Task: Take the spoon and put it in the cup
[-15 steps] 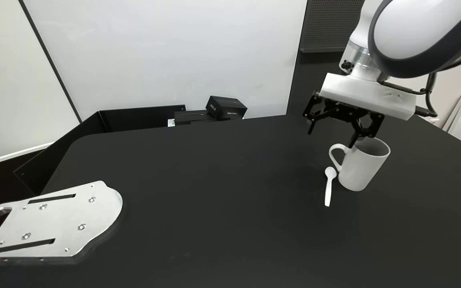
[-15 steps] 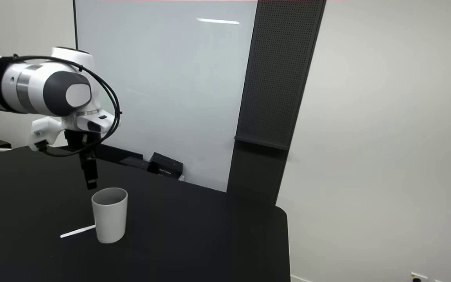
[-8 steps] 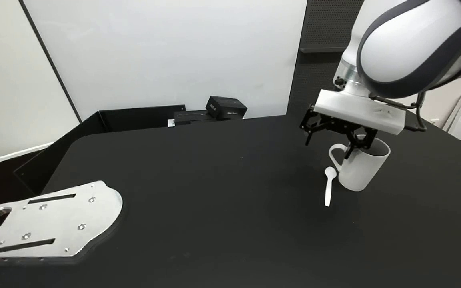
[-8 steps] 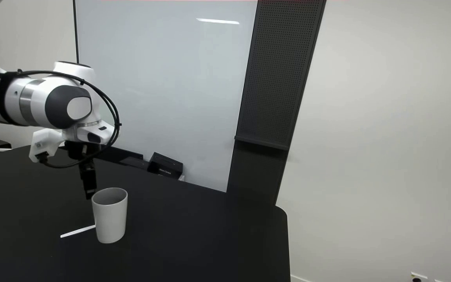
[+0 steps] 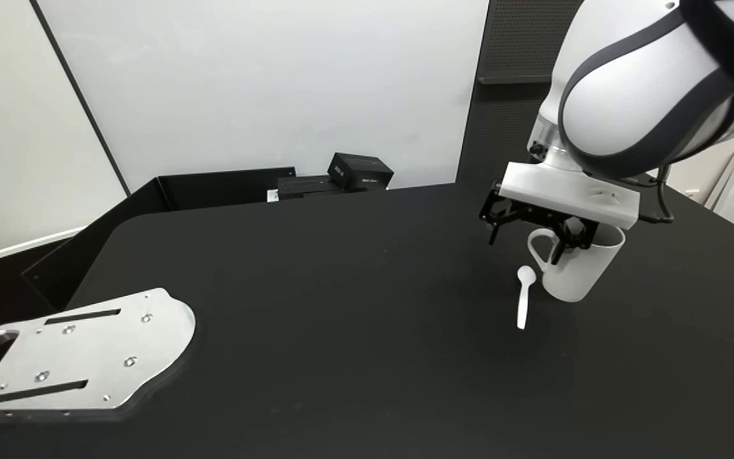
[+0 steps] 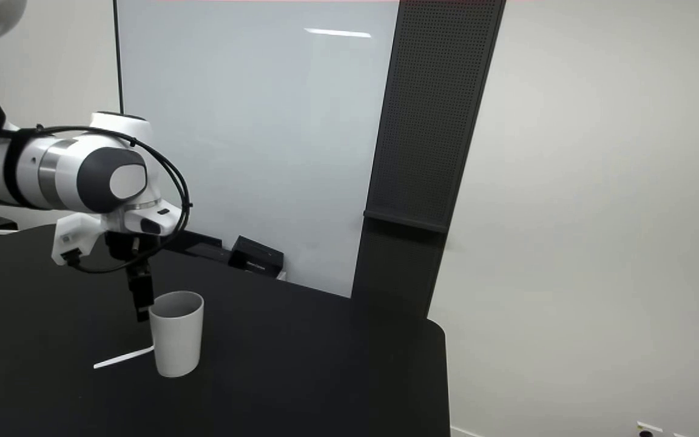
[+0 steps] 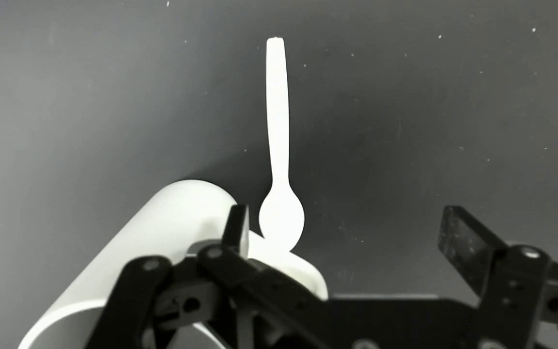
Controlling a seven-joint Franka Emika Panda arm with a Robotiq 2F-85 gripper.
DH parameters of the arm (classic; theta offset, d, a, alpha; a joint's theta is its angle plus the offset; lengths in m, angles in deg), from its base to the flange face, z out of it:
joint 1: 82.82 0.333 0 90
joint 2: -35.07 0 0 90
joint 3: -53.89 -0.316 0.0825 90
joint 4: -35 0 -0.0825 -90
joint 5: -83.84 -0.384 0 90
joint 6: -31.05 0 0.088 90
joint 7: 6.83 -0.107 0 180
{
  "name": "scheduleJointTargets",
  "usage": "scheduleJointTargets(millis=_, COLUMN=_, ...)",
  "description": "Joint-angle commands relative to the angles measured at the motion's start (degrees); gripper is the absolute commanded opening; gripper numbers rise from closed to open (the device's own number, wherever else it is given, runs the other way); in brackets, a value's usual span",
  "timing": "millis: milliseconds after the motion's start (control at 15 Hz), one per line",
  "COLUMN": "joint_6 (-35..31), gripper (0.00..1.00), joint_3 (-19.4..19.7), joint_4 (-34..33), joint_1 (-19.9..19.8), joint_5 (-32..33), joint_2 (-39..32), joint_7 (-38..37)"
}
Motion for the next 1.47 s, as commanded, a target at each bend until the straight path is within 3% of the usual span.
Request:
scheduleJointTargets(millis=0, joint_6=1.05, gripper=1.0, joint_3=1.75, joint_4=-1.2, joint_1=0.53, joint_5=-0.02, joint_2=-1.44, joint_7=0.88)
scheduleJointTargets(millis=267, joint_6=1.2, gripper=1.0, joint_3=3.49, joint_4=-1.26, joint_1=1.42, joint_5=1.53, joint_2=-1.55, joint_7=0.25)
scheduleJointTargets(millis=333, joint_6=3.84, gripper=1.0, joint_3=4.13, joint_4=-4.66, joint_1=4.47, joint_5=2.87, joint_2=-2.45, joint_7=-3.08)
scheduleJointTargets(millis=667, joint_6=11.14, gripper=1.0, joint_3=5.31, joint_4=-11.36, joint_1=10.3, joint_5=8.98, joint_2=-3.95, joint_7=-8.91)
scheduleJointTargets(millis=1067, joint_6=9.12, gripper=1.0, joint_3=6.17, joint_4=-13.25, joint_1=10.0, joint_5=7.31, joint_2=-6.16, joint_7=-20.81)
scheduleJointTargets(millis=1400, joint_6=9.08, gripper=1.0, joint_3=6.51, joint_4=-13.23, joint_1=8.02, joint_5=6.96, joint_2=-7.56, joint_7=-24.33)
